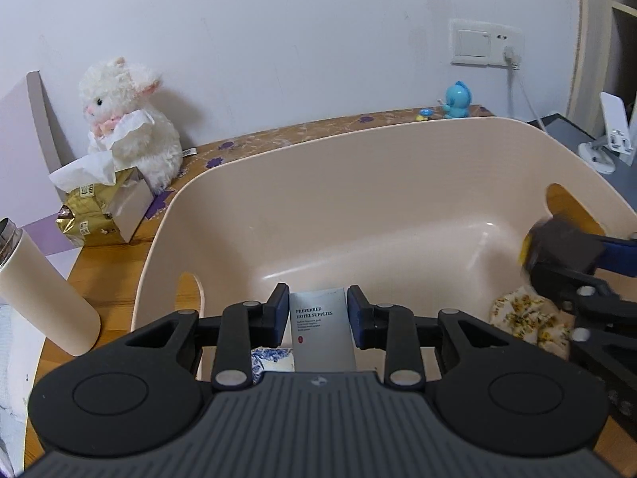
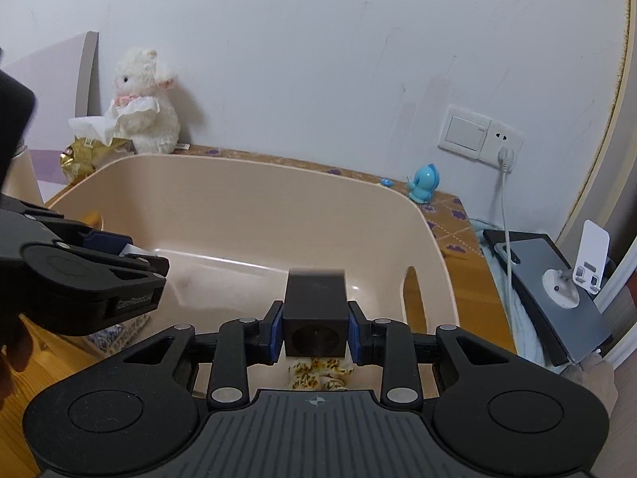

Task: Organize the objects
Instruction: 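Carry both boxes over the basket and open both tools to drop them, then grasp the green snack bag with left tool while right tool grasps the orange plush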

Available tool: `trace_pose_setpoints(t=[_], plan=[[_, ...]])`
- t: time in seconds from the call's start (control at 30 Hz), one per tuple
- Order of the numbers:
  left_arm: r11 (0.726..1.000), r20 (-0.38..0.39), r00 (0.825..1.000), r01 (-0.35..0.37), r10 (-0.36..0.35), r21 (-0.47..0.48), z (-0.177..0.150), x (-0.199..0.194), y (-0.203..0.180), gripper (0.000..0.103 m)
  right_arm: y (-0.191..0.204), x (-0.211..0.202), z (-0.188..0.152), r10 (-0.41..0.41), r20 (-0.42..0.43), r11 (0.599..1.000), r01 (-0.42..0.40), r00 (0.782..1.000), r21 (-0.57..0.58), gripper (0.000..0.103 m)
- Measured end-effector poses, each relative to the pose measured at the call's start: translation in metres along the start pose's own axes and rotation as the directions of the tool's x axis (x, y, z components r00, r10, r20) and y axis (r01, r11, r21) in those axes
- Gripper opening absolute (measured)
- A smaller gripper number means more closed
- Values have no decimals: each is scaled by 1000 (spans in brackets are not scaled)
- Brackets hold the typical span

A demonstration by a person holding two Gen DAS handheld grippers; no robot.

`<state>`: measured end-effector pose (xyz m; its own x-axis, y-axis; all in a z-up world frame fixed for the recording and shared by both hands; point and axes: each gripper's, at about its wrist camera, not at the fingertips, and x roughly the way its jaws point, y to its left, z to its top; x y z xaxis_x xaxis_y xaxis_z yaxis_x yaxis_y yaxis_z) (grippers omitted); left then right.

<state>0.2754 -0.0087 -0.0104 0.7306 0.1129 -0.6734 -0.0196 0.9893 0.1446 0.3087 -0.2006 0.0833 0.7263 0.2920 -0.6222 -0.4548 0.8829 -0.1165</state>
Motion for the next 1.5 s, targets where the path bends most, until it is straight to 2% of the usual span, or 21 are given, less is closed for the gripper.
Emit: trace_pose_setpoints(t=[0.07,0.13,0.17,0.33,0.57,0.93,1.2,1.5], plan=[[1000,12,1000,6,-6,-1,0,-7,1,38,-1,-4,-1,3,10,1000,-4,1000,4,40],[1000,31,999,12,-11,-9,0,-16,3,67,-1,-12,1,0,29,1000,0,1000,6,53],[1000,46,999,7,-6,-13,0,-21,3,71,-1,-17,2,2,43,1000,-2,999,7,56],[1000,82,997,3,-1,-20,2,-45,9,75,-2,-45,7,-1,101,1000,2,995,-6,66],[1000,123,992,-2,6,-31,-3,-84,19,80,-11,-86,7,0,141,1000,0,990,1,71],[999,126,992,6,-1,-45,-44,-135,21,84,-16,-135,-20,-12,155,1000,15,988,-21,76],[999,71,997,32,-30,-39,-79,-140,18,85,-16,-136,-51,-9,105,1000,10,994,-6,77],[998,-8,999,50,-50,-23,-107,-116,11,85,-10,-109,-87,1,-12,1000,-2,1000,-5,77]])
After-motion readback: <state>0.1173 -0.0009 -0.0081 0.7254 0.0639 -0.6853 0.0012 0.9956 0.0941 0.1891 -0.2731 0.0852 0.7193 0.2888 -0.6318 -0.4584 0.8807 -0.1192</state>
